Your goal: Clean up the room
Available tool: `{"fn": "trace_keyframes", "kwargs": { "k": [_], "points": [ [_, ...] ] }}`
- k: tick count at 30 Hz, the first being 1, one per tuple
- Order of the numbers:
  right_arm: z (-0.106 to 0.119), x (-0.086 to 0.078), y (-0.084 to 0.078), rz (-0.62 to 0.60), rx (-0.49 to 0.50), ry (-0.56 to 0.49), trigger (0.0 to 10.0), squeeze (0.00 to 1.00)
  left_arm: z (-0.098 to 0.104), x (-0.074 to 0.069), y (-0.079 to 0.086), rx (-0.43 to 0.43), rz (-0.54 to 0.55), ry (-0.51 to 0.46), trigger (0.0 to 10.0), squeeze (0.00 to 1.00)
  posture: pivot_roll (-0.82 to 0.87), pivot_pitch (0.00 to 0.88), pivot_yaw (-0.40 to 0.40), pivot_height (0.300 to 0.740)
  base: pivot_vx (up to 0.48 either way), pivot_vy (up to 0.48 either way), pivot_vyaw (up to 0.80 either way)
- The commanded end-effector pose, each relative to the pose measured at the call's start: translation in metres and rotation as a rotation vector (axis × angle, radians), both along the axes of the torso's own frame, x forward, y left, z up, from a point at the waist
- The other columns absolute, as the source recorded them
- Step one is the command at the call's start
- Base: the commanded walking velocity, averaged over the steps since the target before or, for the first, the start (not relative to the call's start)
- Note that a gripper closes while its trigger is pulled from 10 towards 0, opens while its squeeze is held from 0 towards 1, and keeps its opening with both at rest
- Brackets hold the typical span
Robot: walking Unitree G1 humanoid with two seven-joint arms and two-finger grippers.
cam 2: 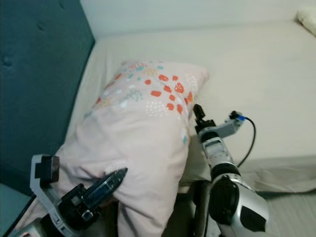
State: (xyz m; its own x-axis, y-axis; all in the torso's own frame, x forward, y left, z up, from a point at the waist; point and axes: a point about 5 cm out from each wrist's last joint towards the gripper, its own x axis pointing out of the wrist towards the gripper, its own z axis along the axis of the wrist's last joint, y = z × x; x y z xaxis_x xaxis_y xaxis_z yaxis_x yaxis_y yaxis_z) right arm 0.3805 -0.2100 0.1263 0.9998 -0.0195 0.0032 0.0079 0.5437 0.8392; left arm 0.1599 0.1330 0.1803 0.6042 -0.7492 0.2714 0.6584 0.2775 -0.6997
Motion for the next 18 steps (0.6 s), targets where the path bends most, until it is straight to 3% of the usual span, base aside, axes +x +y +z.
{"fn": "trace_keyframes", "kwargs": {
  "k": [1, 2, 4, 6, 8, 10, 12, 16, 17, 18],
  "points": [
    [-0.005, -0.003, -0.004, -0.017, -0.033, 0.024, 10.0, 0.00, -0.002, 0.000, 0.000, 0.064, -0.046, -0.022, 10.0, 1.00, 0.19, 0.074, 0.037, 0.497, 0.000, 0.000, 0.00],
    [-0.009, -0.008, -0.016, -0.055, -0.088, 0.054, 10.0, 0.00, -0.005, 0.006, 0.017, 0.313, -0.104, -0.077, 10.0, 1.00, 0.18, 0.053, 0.040, 0.497, 0.000, 0.000, 0.00],
    [-0.009, -0.008, -0.016, -0.055, -0.088, 0.054, 10.0, 0.00, -0.005, 0.006, 0.017, 0.313, -0.104, -0.077, 10.0, 1.00, 0.18, 0.053, 0.040, 0.497, 0.000, 0.000, 0.00],
    [-0.011, -0.010, -0.022, -0.075, -0.109, 0.065, 10.0, 0.00, -0.006, 0.008, 0.035, 0.514, -0.150, -0.097, 10.0, 1.00, 0.18, 0.044, 0.040, 0.497, 0.000, 0.000, 0.00],
    [-0.011, -0.011, -0.026, -0.087, -0.114, 0.074, 10.0, 0.00, -0.004, -0.002, 0.051, 0.709, -0.282, -0.111, 10.0, 1.00, 0.18, 0.030, 0.035, 0.497, 0.000, 0.000, 0.00],
    [-0.011, -0.011, -0.026, -0.087, -0.114, 0.074, 10.0, 0.00, -0.004, -0.002, 0.051, 0.709, -0.282, -0.111, 10.0, 1.00, 0.18, 0.030, 0.035, 0.497, 0.000, 0.000, 0.00],
    [-0.012, -0.011, -0.027, -0.090, -0.122, 0.083, 10.0, 0.00, -0.001, -0.010, 0.060, 0.831, -0.392, -0.123, 10.0, 1.00, 0.18, 0.017, 0.032, 0.497, 0.000, 0.000, 0.00],
    [-0.012, -0.011, -0.027, -0.091, -0.125, 0.087, 10.0, 0.00, 0.002, -0.012, 0.063, 0.870, -0.426, -0.125, 10.0, 1.00, 0.18, 0.009, 0.031, 0.497, 0.000, 0.000, 0.00],
    [-0.010, -0.011, -0.028, -0.094, -0.131, 0.084, 10.0, 0.00, 0.013, -0.008, 0.065, 0.888, -0.442, -0.182, 10.0, 1.00, 0.18, 0.000, 0.027, 0.497, 0.000, 0.000, 0.00],
    [-0.010, -0.011, -0.028, -0.094, -0.131, 0.084, 10.0, 0.00, 0.013, -0.008, 0.065, 0.888, -0.442, -0.182, 10.0, 1.00, 0.18, 0.000, 0.027, 0.497, 0.000, 0.000, 0.00]
  ]
}}
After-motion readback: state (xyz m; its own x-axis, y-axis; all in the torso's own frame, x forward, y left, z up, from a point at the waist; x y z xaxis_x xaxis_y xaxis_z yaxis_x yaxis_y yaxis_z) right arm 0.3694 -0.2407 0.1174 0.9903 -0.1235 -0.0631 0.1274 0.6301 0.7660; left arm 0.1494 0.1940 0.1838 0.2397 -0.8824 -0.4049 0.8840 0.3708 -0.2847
